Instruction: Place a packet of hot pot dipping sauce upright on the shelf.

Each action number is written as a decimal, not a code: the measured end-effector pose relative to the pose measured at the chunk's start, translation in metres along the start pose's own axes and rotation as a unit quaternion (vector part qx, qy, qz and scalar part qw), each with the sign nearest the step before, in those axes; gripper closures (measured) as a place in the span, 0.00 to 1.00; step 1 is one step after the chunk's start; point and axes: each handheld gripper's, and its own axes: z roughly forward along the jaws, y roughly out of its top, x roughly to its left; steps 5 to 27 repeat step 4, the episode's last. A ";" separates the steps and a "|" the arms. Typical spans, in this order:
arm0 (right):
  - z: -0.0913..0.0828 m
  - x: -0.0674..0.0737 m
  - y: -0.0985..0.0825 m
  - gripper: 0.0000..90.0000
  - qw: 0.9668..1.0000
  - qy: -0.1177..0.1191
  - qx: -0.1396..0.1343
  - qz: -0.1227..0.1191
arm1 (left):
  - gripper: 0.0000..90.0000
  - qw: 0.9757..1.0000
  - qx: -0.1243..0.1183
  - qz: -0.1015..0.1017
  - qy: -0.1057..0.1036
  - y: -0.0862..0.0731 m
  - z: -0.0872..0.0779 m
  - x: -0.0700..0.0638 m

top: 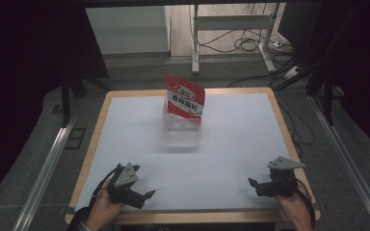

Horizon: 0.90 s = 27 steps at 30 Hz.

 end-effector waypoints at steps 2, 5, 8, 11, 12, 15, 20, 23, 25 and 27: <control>0.000 -0.001 0.000 0.00 1.000 0.001 -0.004 0.001 | 0.00 1.000 -0.001 0.000 0.001 0.000 0.000 0.000; -0.001 -0.001 0.000 0.00 1.000 0.002 -0.007 0.002 | 0.00 1.000 -0.001 0.000 0.001 0.000 0.000 0.000; -0.001 -0.001 0.000 0.00 1.000 0.002 -0.007 0.002 | 0.00 1.000 -0.001 0.000 0.001 0.000 0.000 0.000; -0.001 -0.001 0.000 0.00 1.000 0.002 -0.007 0.002 | 0.00 1.000 -0.001 0.000 0.001 0.000 0.000 0.000; -0.001 -0.001 0.000 0.00 1.000 0.002 -0.007 0.002 | 0.00 1.000 -0.001 0.000 0.001 0.000 0.000 0.000; -0.001 -0.001 0.000 0.00 1.000 0.002 -0.007 0.002 | 0.00 1.000 -0.001 0.000 0.001 0.000 0.000 0.000; -0.001 -0.001 0.000 0.00 1.000 0.002 -0.007 0.002 | 0.00 1.000 -0.001 0.000 0.001 0.000 0.000 0.000; -0.001 -0.001 0.000 0.00 1.000 0.002 -0.007 0.002 | 0.00 1.000 -0.001 0.000 0.001 0.000 0.000 0.000; -0.001 -0.001 0.000 0.00 1.000 0.002 -0.007 0.002 | 0.00 1.000 -0.001 0.000 0.001 0.000 0.000 0.000; -0.001 -0.001 0.000 0.00 1.000 0.002 -0.007 0.002 | 0.00 1.000 -0.001 0.000 0.001 0.000 0.000 0.000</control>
